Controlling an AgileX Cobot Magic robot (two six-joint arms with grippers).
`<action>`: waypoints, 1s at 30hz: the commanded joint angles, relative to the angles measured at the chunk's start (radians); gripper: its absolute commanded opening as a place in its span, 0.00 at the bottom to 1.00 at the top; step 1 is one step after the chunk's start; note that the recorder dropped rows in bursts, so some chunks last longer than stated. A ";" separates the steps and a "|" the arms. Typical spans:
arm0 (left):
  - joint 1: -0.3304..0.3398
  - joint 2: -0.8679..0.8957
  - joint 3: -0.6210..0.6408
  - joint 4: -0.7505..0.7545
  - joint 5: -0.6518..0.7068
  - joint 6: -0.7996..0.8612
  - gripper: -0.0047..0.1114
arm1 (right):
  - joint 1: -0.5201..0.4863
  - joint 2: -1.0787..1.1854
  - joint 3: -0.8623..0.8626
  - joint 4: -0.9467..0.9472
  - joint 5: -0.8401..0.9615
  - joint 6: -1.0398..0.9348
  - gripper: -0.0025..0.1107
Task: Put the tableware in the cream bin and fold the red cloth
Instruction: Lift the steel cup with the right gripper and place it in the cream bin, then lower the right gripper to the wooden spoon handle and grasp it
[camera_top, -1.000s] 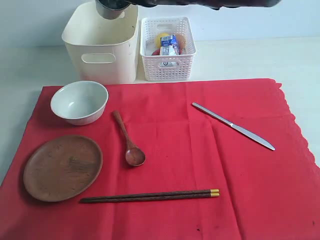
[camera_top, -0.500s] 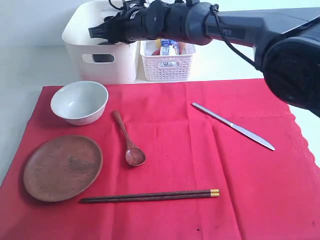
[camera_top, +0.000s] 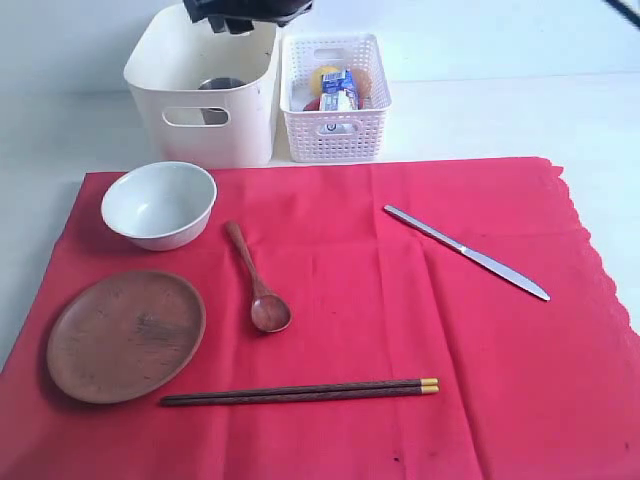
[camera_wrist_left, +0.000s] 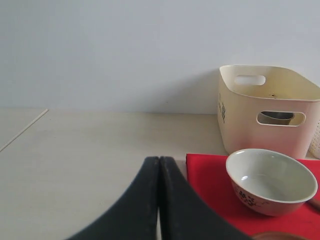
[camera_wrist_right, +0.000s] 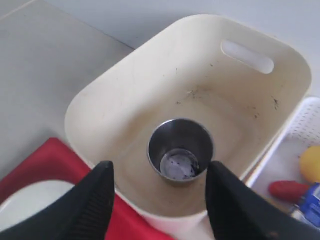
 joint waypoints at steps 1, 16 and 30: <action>0.003 -0.003 0.000 -0.005 -0.004 0.000 0.04 | -0.003 -0.083 -0.006 -0.123 0.214 -0.001 0.50; 0.003 -0.003 0.000 -0.005 -0.004 0.000 0.04 | 0.041 -0.109 0.211 -0.136 0.524 0.049 0.50; 0.003 -0.003 0.000 -0.005 -0.004 0.000 0.04 | 0.163 -0.111 0.466 -0.131 0.142 0.044 0.50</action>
